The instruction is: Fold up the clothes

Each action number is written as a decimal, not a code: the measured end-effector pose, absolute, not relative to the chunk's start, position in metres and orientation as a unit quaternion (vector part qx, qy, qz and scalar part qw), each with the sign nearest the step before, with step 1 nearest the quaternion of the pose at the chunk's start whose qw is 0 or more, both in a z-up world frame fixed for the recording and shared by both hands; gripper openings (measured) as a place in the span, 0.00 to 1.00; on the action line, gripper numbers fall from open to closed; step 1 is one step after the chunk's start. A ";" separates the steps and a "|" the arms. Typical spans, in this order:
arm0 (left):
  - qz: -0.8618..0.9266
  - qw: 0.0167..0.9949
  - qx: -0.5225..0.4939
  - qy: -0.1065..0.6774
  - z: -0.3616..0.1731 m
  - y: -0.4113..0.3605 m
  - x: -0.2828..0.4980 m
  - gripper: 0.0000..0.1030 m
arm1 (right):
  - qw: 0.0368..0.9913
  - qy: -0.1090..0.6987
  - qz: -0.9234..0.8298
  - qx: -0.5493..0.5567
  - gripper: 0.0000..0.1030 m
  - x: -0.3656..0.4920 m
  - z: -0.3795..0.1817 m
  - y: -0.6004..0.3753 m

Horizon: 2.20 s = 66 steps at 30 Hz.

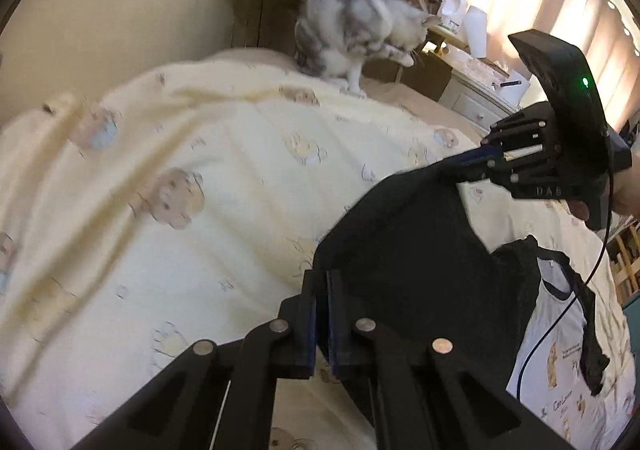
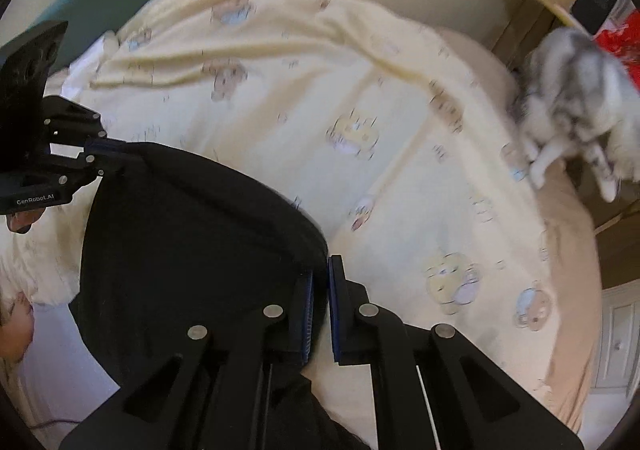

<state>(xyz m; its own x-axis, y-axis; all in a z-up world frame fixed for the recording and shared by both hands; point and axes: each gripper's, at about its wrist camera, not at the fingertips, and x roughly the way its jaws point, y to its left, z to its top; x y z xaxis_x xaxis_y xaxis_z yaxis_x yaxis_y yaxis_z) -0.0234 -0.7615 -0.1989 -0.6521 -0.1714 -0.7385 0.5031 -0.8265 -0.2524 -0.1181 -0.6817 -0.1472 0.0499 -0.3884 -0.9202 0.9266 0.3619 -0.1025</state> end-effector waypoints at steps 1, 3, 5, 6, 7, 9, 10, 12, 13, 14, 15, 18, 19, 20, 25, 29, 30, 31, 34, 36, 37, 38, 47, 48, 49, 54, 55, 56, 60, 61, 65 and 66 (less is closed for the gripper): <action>-0.882 0.193 0.370 0.218 -0.196 -0.759 -0.022 0.04 | 0.671 0.480 -0.494 0.273 0.06 -0.119 -0.143 -0.680; -0.885 0.195 0.367 0.210 -0.191 -0.754 -0.018 0.04 | 0.672 0.482 -0.494 0.269 0.06 -0.121 -0.139 -0.676; -0.886 0.192 0.370 0.201 -0.190 -0.749 -0.019 0.04 | 0.671 0.486 -0.490 0.270 0.06 -0.121 -0.137 -0.672; -0.887 0.191 0.372 0.197 -0.189 -0.746 -0.019 0.04 | 0.671 0.487 -0.488 0.273 0.07 -0.122 -0.137 -0.670; -0.887 0.186 0.376 0.193 -0.191 -0.741 -0.020 0.04 | 0.671 0.478 -0.484 0.296 0.07 -0.125 -0.139 -0.670; -0.887 0.176 0.384 0.185 -0.193 -0.733 -0.021 0.04 | 0.661 0.469 -0.479 0.337 0.09 -0.128 -0.148 -0.671; -0.887 0.172 0.389 0.182 -0.194 -0.728 -0.021 0.04 | 0.652 0.470 -0.479 0.353 0.10 -0.129 -0.154 -0.672; -0.890 0.159 0.393 0.165 -0.195 -0.717 -0.022 0.04 | 0.639 0.490 -0.481 0.347 0.13 -0.122 -0.165 -0.673; -0.896 0.146 0.391 0.153 -0.194 -0.708 -0.022 0.04 | 0.635 0.499 -0.481 0.341 0.19 -0.118 -0.170 -0.673; -0.904 0.131 0.384 0.133 -0.189 -0.697 -0.020 0.04 | 0.638 0.498 -0.474 0.347 0.25 -0.115 -0.174 -0.674; -0.913 0.120 0.378 0.092 -0.186 -0.680 -0.019 0.04 | 0.644 0.495 -0.468 0.349 0.27 -0.111 -0.176 -0.676; -0.927 0.082 0.363 -0.045 -0.180 -0.619 -0.018 0.04 | 0.648 0.488 -0.471 0.346 0.34 -0.108 -0.173 -0.680; -0.925 0.069 0.365 -0.082 -0.184 -0.598 -0.018 0.04 | 0.648 0.480 -0.472 0.357 0.40 -0.112 -0.170 -0.681; -0.922 0.056 0.366 -0.117 -0.189 -0.577 -0.018 0.04 | 0.647 0.473 -0.473 0.367 0.48 -0.116 -0.166 -0.683; -0.915 -0.007 0.379 -0.142 -0.210 -0.516 -0.022 0.04 | 0.656 0.467 -0.451 0.385 0.57 -0.110 -0.150 -0.671; -0.914 -0.034 0.381 -0.139 -0.212 -0.498 -0.023 0.04 | 0.659 0.522 -0.411 0.353 0.57 -0.073 -0.154 -0.643; -0.913 -0.040 0.382 -0.136 -0.212 -0.496 -0.023 0.04 | 0.656 0.537 -0.401 0.346 0.57 -0.064 -0.158 -0.636; -0.913 -0.045 0.384 -0.133 -0.212 -0.493 -0.024 0.04 | 0.654 0.552 -0.391 0.339 0.57 -0.055 -0.162 -0.628; -0.910 -0.055 0.391 -0.129 -0.214 -0.484 -0.026 0.04 | 0.637 0.584 -0.379 0.332 0.57 -0.031 -0.180 -0.617; -0.907 -0.059 0.397 -0.130 -0.219 -0.479 -0.028 0.04 | 0.610 0.616 -0.386 0.316 0.57 -0.013 -0.200 -0.617; -0.905 -0.062 0.400 -0.131 -0.222 -0.475 -0.029 0.04 | 0.599 0.630 -0.385 0.310 0.57 -0.006 -0.211 -0.619; -0.904 -0.063 0.401 -0.132 -0.223 -0.473 -0.028 0.04 | 0.588 0.645 -0.384 0.301 0.54 -0.001 -0.223 -0.620; -0.910 -0.028 0.399 -0.113 -0.222 -0.481 -0.013 0.04 | 0.651 0.461 -0.479 0.365 0.05 -0.060 -0.163 -0.592; -0.910 -0.025 0.396 -0.115 -0.221 -0.480 -0.010 0.04 | 0.661 0.422 -0.495 0.373 0.05 -0.078 -0.148 -0.578; -0.911 -0.022 0.394 -0.118 -0.220 -0.480 -0.008 0.04 | 0.674 0.378 -0.501 0.390 0.05 -0.094 -0.142 -0.564; -0.911 -0.043 0.390 -0.127 -0.217 -0.464 0.003 0.04 | 0.646 0.209 -0.554 0.482 0.05 -0.163 -0.160 -0.493; -0.910 -0.050 0.391 -0.129 -0.218 -0.459 0.005 0.04 | 0.625 0.198 -0.565 0.501 0.05 -0.176 -0.175 -0.477; -0.906 -0.060 0.397 -0.133 -0.221 -0.453 0.006 0.04 | 0.610 0.190 -0.571 0.515 0.05 -0.185 -0.191 -0.459; -0.889 -0.097 0.422 -0.148 -0.236 -0.431 0.009 0.06 | 0.541 0.220 -0.594 0.552 0.11 -0.204 -0.248 -0.409; -0.884 -0.102 0.427 -0.158 -0.239 -0.425 0.010 0.11 | 0.518 0.230 -0.611 0.553 0.11 -0.210 -0.255 -0.402; -0.875 -0.128 0.439 -0.156 -0.239 -0.415 0.016 0.34 | 0.504 0.242 -0.637 0.531 0.25 -0.214 -0.246 -0.398; -0.877 -0.132 0.440 -0.139 -0.234 -0.418 0.018 0.35 | 0.509 0.252 -0.640 0.518 0.25 -0.210 -0.241 -0.400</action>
